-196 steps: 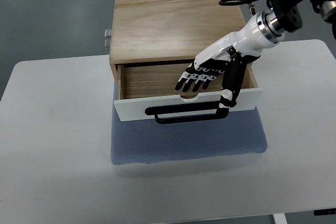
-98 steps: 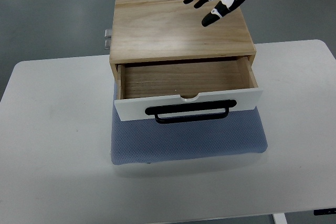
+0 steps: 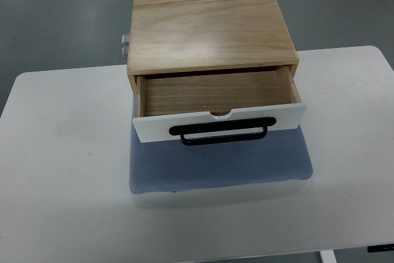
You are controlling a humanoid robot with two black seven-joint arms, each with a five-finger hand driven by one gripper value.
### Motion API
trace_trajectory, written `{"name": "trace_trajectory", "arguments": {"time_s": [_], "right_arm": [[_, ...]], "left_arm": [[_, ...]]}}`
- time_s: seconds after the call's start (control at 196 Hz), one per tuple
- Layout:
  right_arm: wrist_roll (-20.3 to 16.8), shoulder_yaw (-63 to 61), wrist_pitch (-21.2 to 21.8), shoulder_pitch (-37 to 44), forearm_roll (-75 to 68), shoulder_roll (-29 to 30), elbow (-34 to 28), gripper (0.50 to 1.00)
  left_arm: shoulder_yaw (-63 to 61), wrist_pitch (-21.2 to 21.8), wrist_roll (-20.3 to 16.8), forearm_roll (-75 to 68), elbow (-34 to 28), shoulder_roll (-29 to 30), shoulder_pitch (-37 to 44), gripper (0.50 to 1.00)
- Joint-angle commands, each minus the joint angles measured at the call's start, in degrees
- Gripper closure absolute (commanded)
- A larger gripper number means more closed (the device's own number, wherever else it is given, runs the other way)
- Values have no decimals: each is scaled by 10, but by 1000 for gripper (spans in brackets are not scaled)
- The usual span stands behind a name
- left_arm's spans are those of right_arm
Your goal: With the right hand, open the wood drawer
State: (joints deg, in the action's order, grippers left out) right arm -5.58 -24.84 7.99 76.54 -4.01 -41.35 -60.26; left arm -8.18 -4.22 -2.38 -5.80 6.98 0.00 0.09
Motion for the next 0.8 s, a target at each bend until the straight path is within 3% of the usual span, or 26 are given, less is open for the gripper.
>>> {"name": "trace_trajectory", "arguments": {"time_s": [0.0, 0.261, 0.522, 0.793], "right_arm": [[4, -77, -4, -48, 2, 25, 45, 558], [11, -209, -13, -121, 14, 89, 146, 556], [94, -229, -9, -163, 14, 137, 232, 556], [147, -226, -5, -224, 14, 171, 248, 556]], "left_arm": [[0, 0, 0, 0, 0, 0, 0, 500], [0, 0, 0, 0, 0, 0, 0, 500], [0, 0, 0, 0, 0, 0, 0, 500], [0, 0, 0, 0, 0, 0, 0, 500]]}}
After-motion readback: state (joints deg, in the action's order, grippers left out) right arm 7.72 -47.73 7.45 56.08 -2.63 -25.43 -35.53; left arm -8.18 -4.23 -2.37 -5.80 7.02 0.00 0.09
